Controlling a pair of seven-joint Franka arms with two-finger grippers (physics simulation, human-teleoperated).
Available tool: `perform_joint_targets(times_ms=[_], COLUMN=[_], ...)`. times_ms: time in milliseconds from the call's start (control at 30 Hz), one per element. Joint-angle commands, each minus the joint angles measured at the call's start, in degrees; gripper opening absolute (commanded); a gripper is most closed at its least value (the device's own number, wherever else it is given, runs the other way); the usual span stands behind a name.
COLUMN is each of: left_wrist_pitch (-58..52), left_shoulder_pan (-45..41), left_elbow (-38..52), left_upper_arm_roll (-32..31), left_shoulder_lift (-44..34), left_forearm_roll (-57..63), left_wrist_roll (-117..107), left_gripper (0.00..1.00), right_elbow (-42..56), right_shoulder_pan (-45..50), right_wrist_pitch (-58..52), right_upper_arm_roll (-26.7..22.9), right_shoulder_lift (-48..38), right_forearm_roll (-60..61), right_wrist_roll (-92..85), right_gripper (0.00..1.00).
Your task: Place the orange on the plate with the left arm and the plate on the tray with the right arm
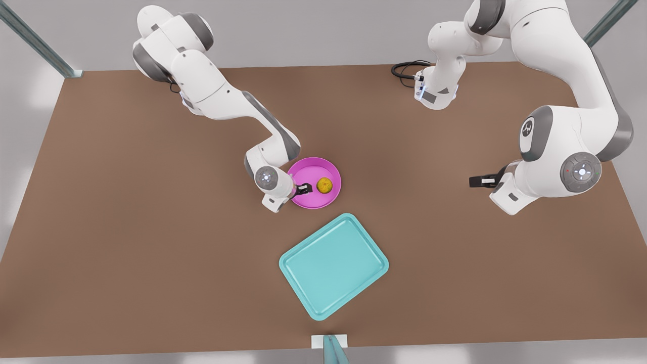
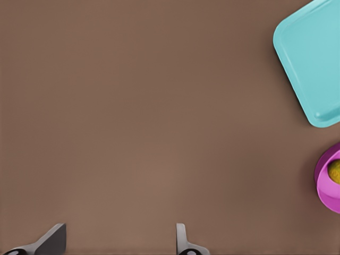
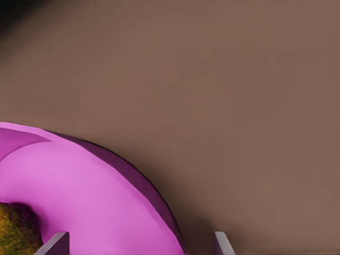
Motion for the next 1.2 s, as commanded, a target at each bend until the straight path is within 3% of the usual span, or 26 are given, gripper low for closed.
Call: perform_joint_targets(times_ms=[0,67,167,333,367,400,433,1167], left_wrist_pitch=[-0.61,-0.61,-0.7,-1.49,-1.41,-1.41,-1.49,-2.11], left_shoulder_pan=[-0.07,-0.07,-0.07,-0.07,-0.07,-0.07,-0.07,-0.16], left_elbow=[0.02,0.02,0.02,-0.07,0.02,0.02,0.02,0.02], left_upper_arm_roll=[-0.08,-0.09,-0.17,-0.44,-0.35,-0.44,-0.44,-0.61], left_shoulder_lift=[-0.08,-0.08,-0.17,-0.34,-0.26,-0.26,-0.26,-0.26], left_forearm_roll=[-0.1,-0.1,-0.1,-0.1,-0.18,-0.1,-0.18,-0.27], left_wrist_roll=[1.9,1.72,1.64,1.64,1.64,1.64,1.64,1.28], left_gripper=[1.0,1.0,1.0,1.0,1.0,1.0,1.0,1.0], right_elbow=[-0.12,-0.21,-0.21,0.05,0.14,0.31,0.32,1.81], right_shoulder_pan=[0.0,-0.08,-0.08,-0.17,-0.17,-0.17,-0.17,-1.93], right_wrist_pitch=[0.28,0.2,-0.68,-1.47,-1.56,-2.0,-2.18,-6.92], right_upper_arm_roll=[0.03,0.11,0.11,0.11,0.11,0.2,0.29,2.13], right_shoulder_lift=[0.28,0.37,0.19,0.02,0.02,-0.07,-0.07,-10.27], right_forearm_roll=[0.08,0.08,0.08,0.08,0.08,0.08,0.08,0.08], right_wrist_roll=[5.34,5.34,5.17,5.25,5.17,5.16,5.08,5.25], right_gripper=[1.0,0.94,0.74,0.52,0.43,0.28,0.23,0.21])
